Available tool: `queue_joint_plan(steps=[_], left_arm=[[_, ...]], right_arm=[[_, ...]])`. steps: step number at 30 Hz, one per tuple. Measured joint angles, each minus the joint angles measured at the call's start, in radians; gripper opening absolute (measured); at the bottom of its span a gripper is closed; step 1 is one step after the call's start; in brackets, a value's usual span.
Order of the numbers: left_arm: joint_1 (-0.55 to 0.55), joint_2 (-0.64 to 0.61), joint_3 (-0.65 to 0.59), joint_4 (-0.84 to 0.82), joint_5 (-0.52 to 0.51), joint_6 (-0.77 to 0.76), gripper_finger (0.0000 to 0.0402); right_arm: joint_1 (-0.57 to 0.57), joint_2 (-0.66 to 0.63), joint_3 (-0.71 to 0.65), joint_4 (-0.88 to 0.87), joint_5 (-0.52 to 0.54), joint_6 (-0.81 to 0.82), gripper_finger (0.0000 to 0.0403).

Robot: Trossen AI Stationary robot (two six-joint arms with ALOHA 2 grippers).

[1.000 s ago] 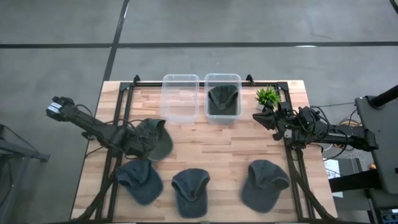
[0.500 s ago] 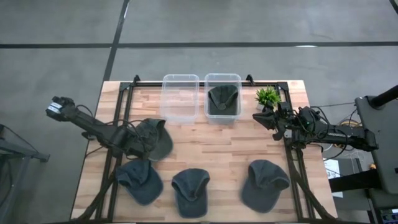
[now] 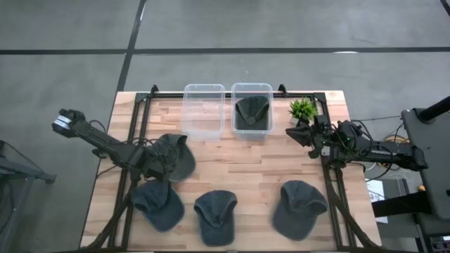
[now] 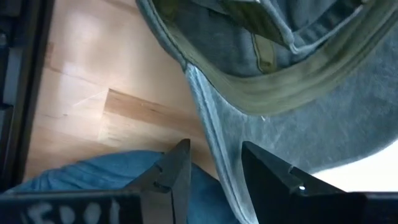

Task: Pick & Place hat
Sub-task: Put the gray cap into the right transparent bin

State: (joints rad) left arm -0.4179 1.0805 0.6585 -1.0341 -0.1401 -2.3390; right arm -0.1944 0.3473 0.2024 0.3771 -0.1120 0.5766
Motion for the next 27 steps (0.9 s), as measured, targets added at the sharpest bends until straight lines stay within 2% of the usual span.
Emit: queue_joint_plan(steps=[9, 15, 19, 24, 27], left_arm=[[0.002, 0.0, -0.065, 0.032, -0.07, -0.003, 0.0135], [0.002, 0.0, -0.148, 0.186, -0.091, 0.002, 0.0125], [0.002, 0.0, -0.184, 0.281, -0.127, 0.0, 0.0091], [0.001, -0.001, -0.181, 0.292, -0.174, 0.005, 0.0022], [0.001, -0.002, -0.171, 0.291, -0.192, 0.011, 0.001]], right_arm=[[0.0, 0.001, 0.0, 0.0, 0.0, 0.0, 0.0052], [0.0, 0.0, 0.0, 0.001, 0.002, 0.0, 0.0052], [0.0, 0.0, 0.0, 0.001, 0.003, 0.0, 0.0052], [0.0, 0.0, 0.0, 0.001, 0.003, 0.0, 0.0052], [0.0, 0.0, 0.0, 0.002, 0.005, 0.0, 0.0052]])
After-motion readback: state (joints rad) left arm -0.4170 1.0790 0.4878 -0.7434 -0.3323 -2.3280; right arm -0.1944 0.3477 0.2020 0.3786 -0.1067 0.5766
